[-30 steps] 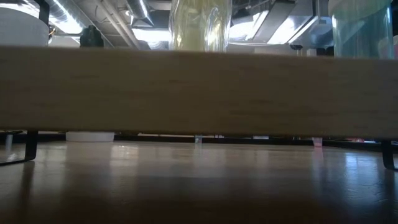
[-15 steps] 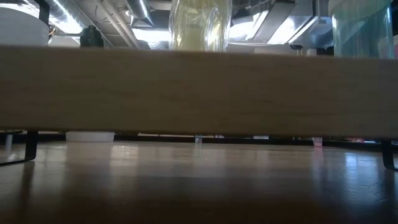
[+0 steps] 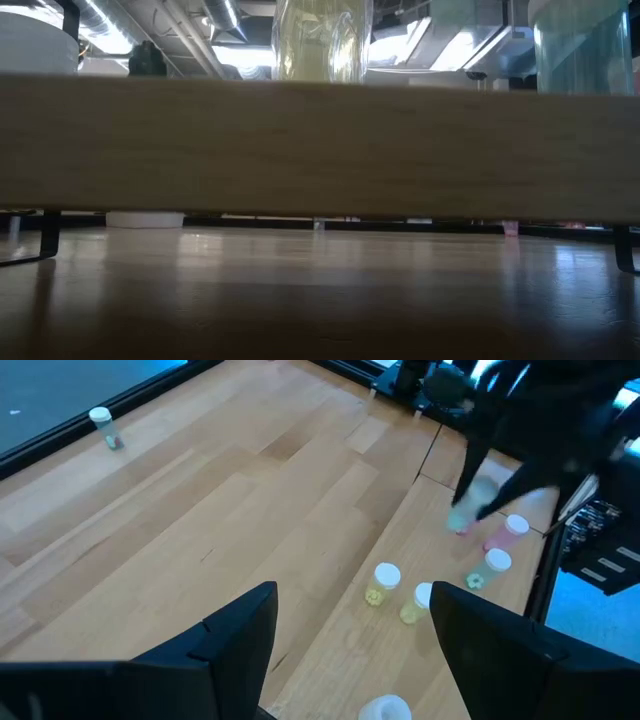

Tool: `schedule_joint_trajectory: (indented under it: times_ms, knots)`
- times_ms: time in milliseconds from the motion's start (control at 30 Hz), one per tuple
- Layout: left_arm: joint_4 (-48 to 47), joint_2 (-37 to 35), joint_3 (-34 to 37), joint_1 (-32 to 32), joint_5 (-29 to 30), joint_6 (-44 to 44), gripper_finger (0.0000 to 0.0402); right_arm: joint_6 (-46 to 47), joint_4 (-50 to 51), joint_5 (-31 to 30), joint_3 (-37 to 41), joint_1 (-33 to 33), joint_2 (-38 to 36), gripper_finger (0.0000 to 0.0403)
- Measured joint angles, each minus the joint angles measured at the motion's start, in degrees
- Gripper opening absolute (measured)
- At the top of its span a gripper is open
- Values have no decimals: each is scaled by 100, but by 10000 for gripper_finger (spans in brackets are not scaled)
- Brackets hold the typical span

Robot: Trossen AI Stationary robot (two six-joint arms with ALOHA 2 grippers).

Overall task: Pick and place medicine bottles onto shelf by color
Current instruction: Put the bottom blue pill bottle on the shelf aligned with the other blue pill bottle

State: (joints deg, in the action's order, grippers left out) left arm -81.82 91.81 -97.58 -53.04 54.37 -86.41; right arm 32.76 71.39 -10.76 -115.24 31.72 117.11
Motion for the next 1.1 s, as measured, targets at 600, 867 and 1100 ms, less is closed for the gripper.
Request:
schedule_joint_trajectory:
  times_ms: [600, 867, 1100]
  knots:
    - [0, 0, 0, 2, -2, 2, 256, 181, -1595, 183, 1669, 39, 1, 116]
    - [0, 0, 0, 2, -2, 2, 256, 150, -1787, 78, 1922, 42, 1, 116]
    - [0, 0, 0, 0, -2, 2, 256, 147, -1787, 276, 1924, 39, 1, 116]
